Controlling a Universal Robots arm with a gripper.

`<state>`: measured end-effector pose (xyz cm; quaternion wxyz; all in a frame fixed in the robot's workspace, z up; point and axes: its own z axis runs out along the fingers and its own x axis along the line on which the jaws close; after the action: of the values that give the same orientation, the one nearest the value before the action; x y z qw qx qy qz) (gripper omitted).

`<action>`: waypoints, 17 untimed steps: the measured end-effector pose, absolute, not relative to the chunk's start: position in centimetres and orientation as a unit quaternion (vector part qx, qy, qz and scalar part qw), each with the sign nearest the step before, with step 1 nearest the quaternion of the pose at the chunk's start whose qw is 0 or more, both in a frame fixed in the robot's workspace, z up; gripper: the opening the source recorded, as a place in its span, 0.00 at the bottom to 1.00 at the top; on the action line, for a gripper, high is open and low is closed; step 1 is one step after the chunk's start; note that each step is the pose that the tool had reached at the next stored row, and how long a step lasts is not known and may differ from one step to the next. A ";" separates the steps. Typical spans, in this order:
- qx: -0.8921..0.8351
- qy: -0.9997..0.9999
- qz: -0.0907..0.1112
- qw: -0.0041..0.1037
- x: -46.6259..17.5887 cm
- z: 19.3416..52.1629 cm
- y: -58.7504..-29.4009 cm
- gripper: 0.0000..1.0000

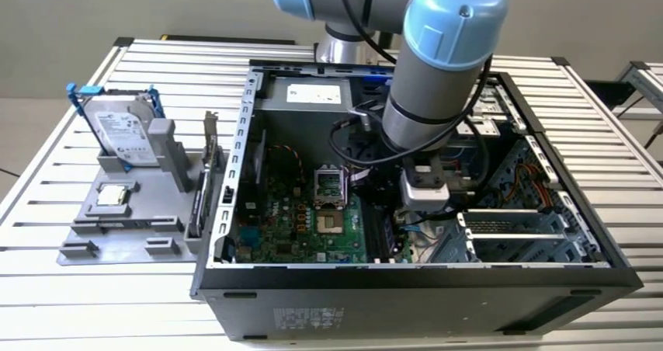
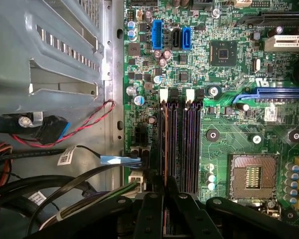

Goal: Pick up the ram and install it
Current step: 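Insert the ram into the slot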

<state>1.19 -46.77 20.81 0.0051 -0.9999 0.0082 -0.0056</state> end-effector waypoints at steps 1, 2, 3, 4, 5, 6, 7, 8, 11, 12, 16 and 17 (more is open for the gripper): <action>-1.000 0.008 -0.006 0.005 1.2 20.7 -46.8 0.00; -1.000 0.008 -0.006 0.005 1.2 20.6 -46.8 0.00; -1.000 0.008 -0.006 0.005 1.2 20.6 -46.8 0.00; -1.000 0.008 -0.005 0.005 1.2 20.6 -46.8 0.00; -1.000 0.008 -0.006 0.005 1.2 20.6 -46.8 0.00; -1.000 0.008 -0.006 0.005 1.2 20.5 -46.8 0.00; -1.000 0.008 -0.006 0.005 1.2 20.5 -46.8 0.00; -1.000 0.008 -0.006 0.005 1.2 20.5 -46.8 0.00; -1.000 0.008 -0.006 0.007 1.2 20.4 -46.7 1.00; -1.000 0.008 -0.006 0.006 1.2 20.4 -46.7 1.00; -1.000 0.008 -0.006 0.005 1.2 20.4 -46.8 1.00; -1.000 0.008 -0.006 0.005 1.2 20.5 -46.8 1.00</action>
<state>1.18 -46.77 20.53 0.0051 -0.9999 0.0084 -0.0055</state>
